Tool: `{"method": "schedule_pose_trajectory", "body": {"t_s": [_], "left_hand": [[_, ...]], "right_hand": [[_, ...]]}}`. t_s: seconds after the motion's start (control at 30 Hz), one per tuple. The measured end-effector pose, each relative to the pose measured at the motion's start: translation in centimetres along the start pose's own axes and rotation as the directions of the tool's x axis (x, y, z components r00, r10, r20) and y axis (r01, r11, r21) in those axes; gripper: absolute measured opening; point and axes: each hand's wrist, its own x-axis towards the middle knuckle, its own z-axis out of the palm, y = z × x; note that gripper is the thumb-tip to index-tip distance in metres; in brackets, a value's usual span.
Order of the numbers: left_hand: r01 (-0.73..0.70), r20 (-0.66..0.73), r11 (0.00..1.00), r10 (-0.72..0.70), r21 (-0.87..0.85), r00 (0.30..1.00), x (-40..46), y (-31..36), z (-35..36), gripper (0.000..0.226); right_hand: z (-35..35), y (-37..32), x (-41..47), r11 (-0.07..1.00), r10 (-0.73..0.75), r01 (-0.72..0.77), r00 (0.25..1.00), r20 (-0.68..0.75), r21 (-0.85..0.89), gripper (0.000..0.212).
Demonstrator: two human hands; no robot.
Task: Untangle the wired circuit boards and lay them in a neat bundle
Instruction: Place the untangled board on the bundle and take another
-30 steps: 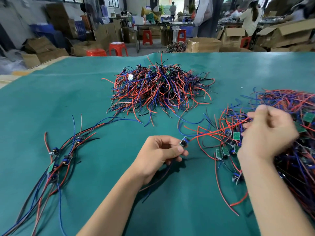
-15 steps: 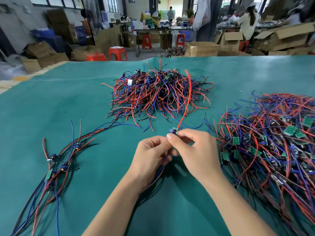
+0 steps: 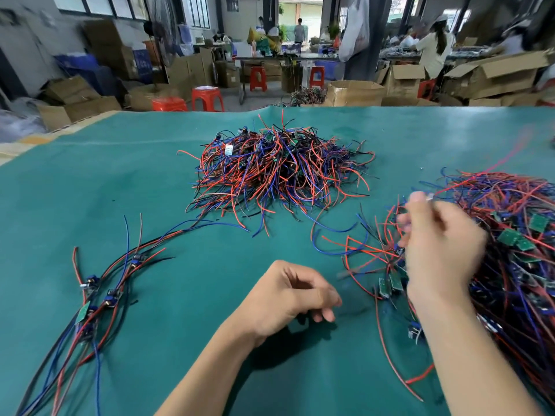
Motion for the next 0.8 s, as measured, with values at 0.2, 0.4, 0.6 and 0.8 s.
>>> {"method": "schedule_pose_trajectory", "body": {"t_s": [0.2, 0.4, 0.6, 0.8], "left_hand": [[-0.005, -0.121, 0.999, 0.0, -0.04, 0.993, 0.2, -0.2, -0.1, 0.011], [0.014, -0.158, 1.0, -0.018, -0.027, 0.987, 0.5, -0.4, 0.0, 0.013], [0.024, -0.18, 1.0, -0.026, -0.014, 0.983, 0.5, -0.3, -0.1, 0.017], [0.026, -0.169, 0.999, -0.029, -0.019, 0.985, 0.6, -0.4, -0.4, 0.016]], "right_hand": [[-8.2, 0.2, 5.1, 0.921, -0.062, 0.079, 0.996, 0.057, -0.382, 0.066], [-10.1, -2.3, 5.3, 0.55, 0.079, 0.398, 0.85, 0.52, -0.734, 0.066], [3.7, -5.5, 4.4, 0.665, 0.066, 0.591, 0.563, 0.824, -0.457, 0.022], [14.6, -0.3, 4.5, 0.614, 0.259, 0.549, 0.539, 0.802, -0.567, 0.067]]}}
